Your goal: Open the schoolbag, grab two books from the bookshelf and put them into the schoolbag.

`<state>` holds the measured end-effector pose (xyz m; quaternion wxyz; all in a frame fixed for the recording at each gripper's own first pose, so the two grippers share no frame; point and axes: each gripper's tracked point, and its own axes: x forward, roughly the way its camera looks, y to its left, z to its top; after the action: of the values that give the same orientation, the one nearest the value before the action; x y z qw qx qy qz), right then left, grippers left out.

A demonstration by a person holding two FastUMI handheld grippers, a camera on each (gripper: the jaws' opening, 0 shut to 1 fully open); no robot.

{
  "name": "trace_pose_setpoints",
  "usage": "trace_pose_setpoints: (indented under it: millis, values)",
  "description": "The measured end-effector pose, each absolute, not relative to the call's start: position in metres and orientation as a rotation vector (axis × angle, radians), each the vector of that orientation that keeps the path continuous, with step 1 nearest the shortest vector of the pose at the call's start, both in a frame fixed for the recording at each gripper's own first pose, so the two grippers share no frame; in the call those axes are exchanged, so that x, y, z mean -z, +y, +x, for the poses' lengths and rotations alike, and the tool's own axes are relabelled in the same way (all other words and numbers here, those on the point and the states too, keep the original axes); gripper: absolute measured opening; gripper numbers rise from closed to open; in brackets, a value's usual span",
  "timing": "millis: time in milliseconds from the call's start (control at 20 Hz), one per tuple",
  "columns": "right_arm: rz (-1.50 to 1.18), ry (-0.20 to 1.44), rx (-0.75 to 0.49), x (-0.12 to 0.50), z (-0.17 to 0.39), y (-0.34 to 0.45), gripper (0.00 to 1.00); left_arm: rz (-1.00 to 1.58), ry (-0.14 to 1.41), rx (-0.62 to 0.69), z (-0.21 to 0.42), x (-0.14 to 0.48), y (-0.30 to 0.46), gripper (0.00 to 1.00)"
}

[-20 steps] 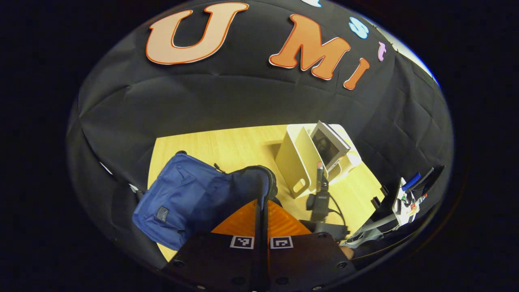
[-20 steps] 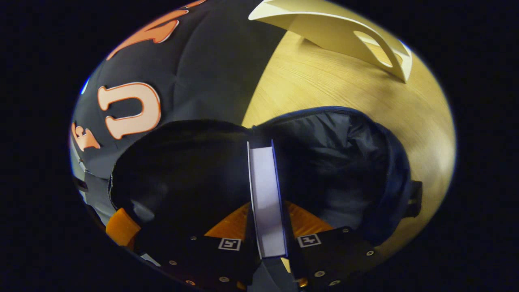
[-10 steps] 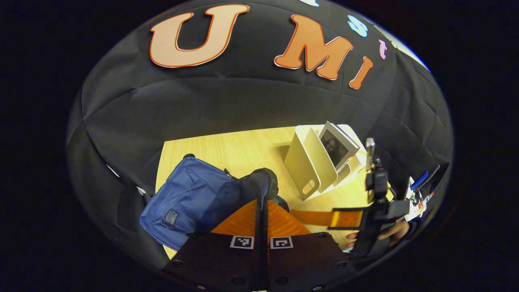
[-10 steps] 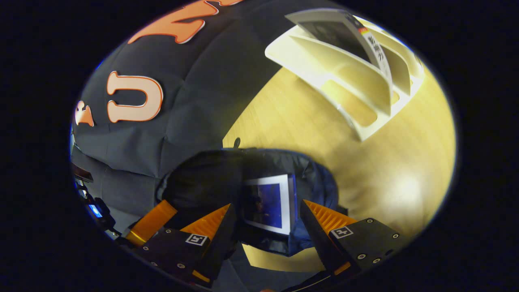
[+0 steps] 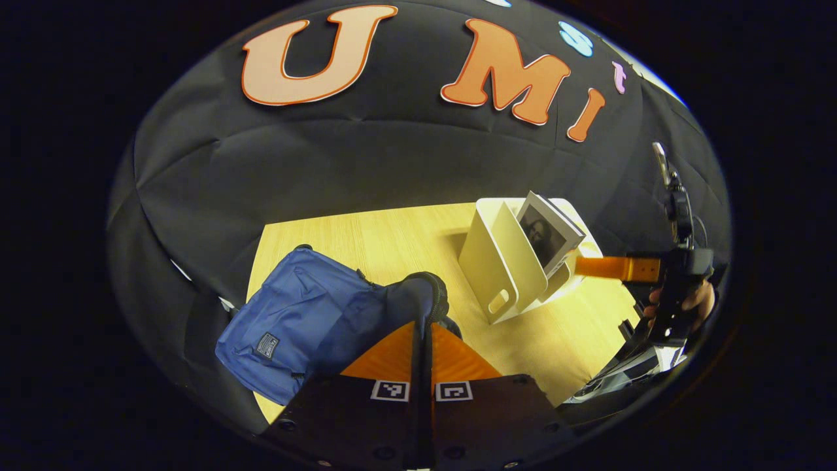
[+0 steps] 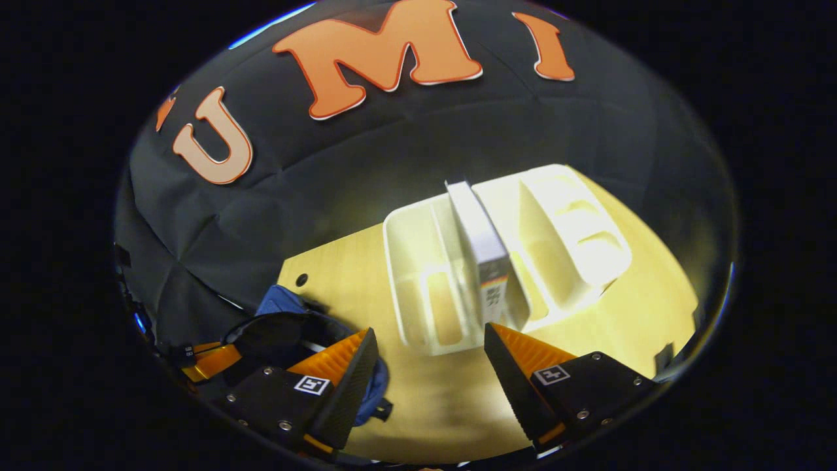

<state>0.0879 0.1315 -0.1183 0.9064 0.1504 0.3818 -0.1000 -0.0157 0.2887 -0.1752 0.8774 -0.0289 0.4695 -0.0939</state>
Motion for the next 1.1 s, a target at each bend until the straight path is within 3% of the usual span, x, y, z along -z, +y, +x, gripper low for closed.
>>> trace_pose_setpoints:
  millis: [350, 750, 1000, 1050, 1100]
  values:
    - [0.117, 0.875, 0.21, 0.098, 0.143, 0.073, 0.97, -0.093, 0.977, 0.168, -0.021, 0.177, 0.288, 0.01]
    - [0.09, 1.094, 0.129, 0.142, 0.194, 0.065, 0.95, -0.165, 0.991, 0.139, -0.029, 0.188, 0.289, 0.01]
    - [0.082, 1.201, 0.121, 0.17, 0.202, 0.064, 0.75, -0.179, 1.0, 0.129, -0.029, 0.192, 0.289, 0.01]
    - [0.073, 1.217, 0.126, 0.174, 0.2, 0.062, 0.67, -0.18, 1.004, 0.13, -0.029, 0.193, 0.288, 0.01]
    - [0.072, 1.229, 0.128, 0.175, 0.201, 0.063, 0.44, -0.181, 1.006, 0.13, -0.03, 0.193, 0.288, 0.01]
